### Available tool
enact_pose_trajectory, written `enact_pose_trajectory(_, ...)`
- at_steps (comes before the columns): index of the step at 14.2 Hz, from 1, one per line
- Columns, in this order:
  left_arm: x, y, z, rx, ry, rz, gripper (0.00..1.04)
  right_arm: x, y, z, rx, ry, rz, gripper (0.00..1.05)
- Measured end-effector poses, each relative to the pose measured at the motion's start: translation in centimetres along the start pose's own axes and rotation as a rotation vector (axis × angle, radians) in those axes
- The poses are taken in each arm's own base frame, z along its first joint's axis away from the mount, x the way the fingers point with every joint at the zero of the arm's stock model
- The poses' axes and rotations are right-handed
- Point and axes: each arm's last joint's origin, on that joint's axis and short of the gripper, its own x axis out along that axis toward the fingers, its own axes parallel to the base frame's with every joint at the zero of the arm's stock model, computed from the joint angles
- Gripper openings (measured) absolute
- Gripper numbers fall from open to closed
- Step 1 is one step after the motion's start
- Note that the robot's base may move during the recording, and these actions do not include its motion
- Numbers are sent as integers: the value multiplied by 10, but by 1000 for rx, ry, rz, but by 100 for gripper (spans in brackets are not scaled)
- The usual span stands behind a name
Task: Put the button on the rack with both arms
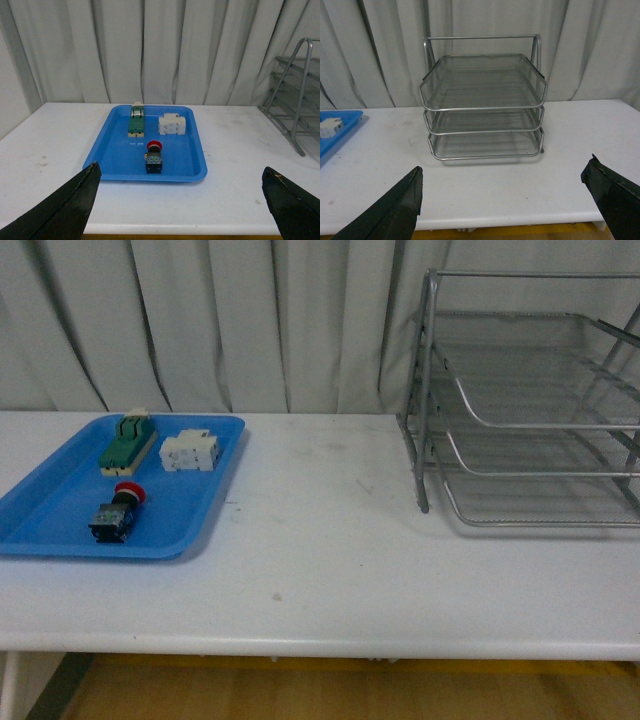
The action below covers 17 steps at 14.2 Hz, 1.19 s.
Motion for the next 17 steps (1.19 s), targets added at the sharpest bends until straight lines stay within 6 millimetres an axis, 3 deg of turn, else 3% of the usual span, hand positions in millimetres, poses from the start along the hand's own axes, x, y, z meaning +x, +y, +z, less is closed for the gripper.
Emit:
enact_pose_trajectory(8, 0, 0, 0, 0, 0, 0, 98, 0, 0, 0, 0, 0, 0, 98)
enact_pose_trajectory(9, 0, 0, 0, 0, 0, 1, 98, 0, -1, -3, 98, 224, 79, 98)
enact_pose_trajectory(10, 0, 0, 0, 0, 0, 1, 98, 15, -3, -3, 352, 398, 98, 98)
enact_pose_trajectory(11, 0, 0, 0, 0, 0, 1, 98, 32, -10, -2, 557, 362, 53, 98)
enact_pose_trajectory(13, 0, 0, 0, 0, 0, 0, 98, 67, -24, -10, 786, 334, -35, 98)
enact_pose_trajectory(16, 0, 0, 0, 0, 0, 1, 98, 131, -45, -5, 944, 232, 8, 98)
enact_pose_trajectory(17, 0, 0, 0, 0, 0, 0, 98, 157, -52, -14, 999, 232, -3, 98)
